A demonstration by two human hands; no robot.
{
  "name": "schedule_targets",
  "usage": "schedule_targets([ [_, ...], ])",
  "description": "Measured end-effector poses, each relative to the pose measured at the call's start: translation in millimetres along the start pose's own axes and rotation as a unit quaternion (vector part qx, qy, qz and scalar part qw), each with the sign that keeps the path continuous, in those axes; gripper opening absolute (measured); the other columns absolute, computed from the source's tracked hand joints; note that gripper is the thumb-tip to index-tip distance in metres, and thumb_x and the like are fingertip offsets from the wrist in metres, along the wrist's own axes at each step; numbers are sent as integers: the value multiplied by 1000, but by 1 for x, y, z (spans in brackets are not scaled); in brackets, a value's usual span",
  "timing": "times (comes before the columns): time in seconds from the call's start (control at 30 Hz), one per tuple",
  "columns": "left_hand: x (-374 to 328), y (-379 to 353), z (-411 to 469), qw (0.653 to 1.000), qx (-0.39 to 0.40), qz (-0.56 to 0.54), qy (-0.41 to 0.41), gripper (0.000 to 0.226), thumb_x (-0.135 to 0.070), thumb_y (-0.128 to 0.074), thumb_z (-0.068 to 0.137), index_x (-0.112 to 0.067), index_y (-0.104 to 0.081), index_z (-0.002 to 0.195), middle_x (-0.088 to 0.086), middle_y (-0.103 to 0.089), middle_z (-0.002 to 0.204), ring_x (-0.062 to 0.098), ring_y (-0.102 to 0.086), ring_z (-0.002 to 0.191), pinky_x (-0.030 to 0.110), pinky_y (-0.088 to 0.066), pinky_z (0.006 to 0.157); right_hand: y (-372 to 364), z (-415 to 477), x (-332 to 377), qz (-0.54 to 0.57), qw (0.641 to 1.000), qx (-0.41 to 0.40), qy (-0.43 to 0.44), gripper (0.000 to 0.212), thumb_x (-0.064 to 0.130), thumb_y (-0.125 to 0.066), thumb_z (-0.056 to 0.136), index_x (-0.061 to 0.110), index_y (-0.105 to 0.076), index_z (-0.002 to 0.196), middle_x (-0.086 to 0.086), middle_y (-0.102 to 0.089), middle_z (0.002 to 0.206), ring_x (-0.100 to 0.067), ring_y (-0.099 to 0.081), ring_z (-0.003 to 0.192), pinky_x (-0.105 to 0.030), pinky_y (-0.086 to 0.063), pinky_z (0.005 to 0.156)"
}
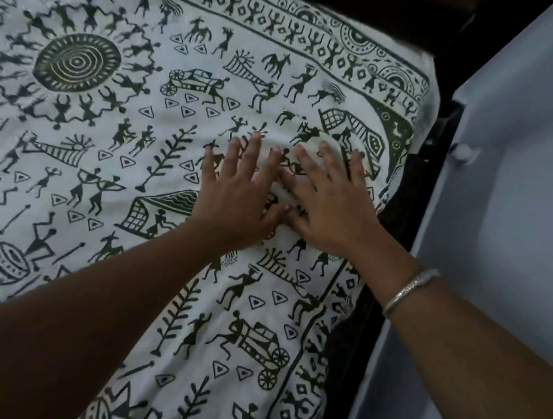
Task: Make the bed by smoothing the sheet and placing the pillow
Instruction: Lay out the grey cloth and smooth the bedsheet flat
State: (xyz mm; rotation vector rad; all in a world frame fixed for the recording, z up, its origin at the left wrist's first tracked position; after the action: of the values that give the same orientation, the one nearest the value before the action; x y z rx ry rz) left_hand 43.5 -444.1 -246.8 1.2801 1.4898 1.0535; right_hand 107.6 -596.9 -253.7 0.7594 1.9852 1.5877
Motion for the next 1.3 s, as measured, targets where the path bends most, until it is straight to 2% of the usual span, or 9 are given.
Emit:
schedule_targets([
  [0.1, 3, -11, 6, 998, 61, 15, -12, 81, -75, -8, 82, -34, 29, 141, 11, 28, 152, 41, 18, 141, 62, 2, 112, -10, 3, -20, 1, 1000, 27, -13, 83, 83, 6, 75, 46, 2, 149, -1, 6, 162, -38, 10, 146, -69, 2, 109],
  [0.27, 5, -30, 29, 999, 21, 40, -31, 87, -84, 4, 73, -38, 30, 141, 10, 31, 152, 45, 26, 136, 65, 10, 108, -22, 16, -37, 12, 1000, 14, -8, 80, 80, -14, 80, 43, -4, 150, 7, -5, 161, -35, -3, 146, -68, 1, 108],
  [0.4, -13, -11, 83, 1000, 15, 13, -24, 84, -85, 1, 73, -43, 25, 141, 2, 25, 155, 43, 24, 138, 68, 11, 105, -17, 33, -90, 91, 994, 11, -65, 70, 76, -12, 82, 51, -2, 147, 8, 6, 161, -23, 8, 148, -73, 3, 105],
  [0.57, -42, 25, 161, 998, -23, -37, -51, 65, -65, -18, 92, -41, 3, 149, 2, 10, 160, 40, 12, 143, 61, 3, 113, 10, 59, -108, 74, 973, -171, -136, 47, 32, -37, 91, 14, -54, 131, -11, -57, 125, -33, -53, 116, -66, -18, 109],
  [0.67, -50, 33, 177, 993, -99, -21, -60, 66, -60, -18, 92, -32, -9, 151, 7, -7, 160, 33, -3, 146, 57, 0, 113, 16, 73, -127, 79, 977, -143, -134, 53, 36, -36, 91, 17, -45, 140, -12, -41, 146, -39, -34, 135, -59, -14, 114],
  [0.8, -54, 25, 198, 996, -43, -1, -77, 69, -65, -18, 91, -36, 5, 150, 7, 4, 160, 33, 8, 145, 58, 4, 114, 0, 88, -154, 107, 989, -7, -103, 70, 56, -37, 91, 31, -15, 152, 2, 4, 162, -37, 5, 146, -55, 0, 115],
  [0.93, -56, 35, 234, 994, -31, 18, -106, 75, -71, -17, 86, -38, 6, 149, 6, 11, 159, 34, 13, 144, 59, 6, 113, 2, 101, -170, 170, 974, -16, -151, 83, 69, -43, 83, 34, -12, 152, -3, 4, 161, -29, 4, 147, -61, -4, 114],
  [1.07, -58, 45, 232, 987, -87, 31, -130, 81, -67, -12, 83, -22, -19, 150, 11, -18, 157, 35, -6, 145, 56, -3, 114, 6, 101, -161, 121, 970, -109, -178, 80, 59, -29, 81, 19, -24, 150, -19, -22, 155, -36, -20, 143, -55, -14, 115],
  [1.3, -56, 43, 258, 986, -20, 50, -156, 92, -74, 2, 74, -25, 3, 151, 9, -4, 160, 28, 3, 146, 51, 5, 114, 1, 121, -174, 162, 966, -37, -198, 93, 57, -41, 86, 15, 8, 152, -18, 8, 159, -31, 7, 147, -42, 3, 119],
])
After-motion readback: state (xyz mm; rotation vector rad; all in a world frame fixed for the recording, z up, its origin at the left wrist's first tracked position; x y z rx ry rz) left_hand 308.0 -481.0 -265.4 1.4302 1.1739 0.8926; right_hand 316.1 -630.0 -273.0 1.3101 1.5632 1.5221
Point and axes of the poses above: each hand's wrist, its own z-axis towards the middle knuckle, its own y-axis out of the back of the hand, x = y × z, the point moved 1 cm from there along z, towards the middle knuckle
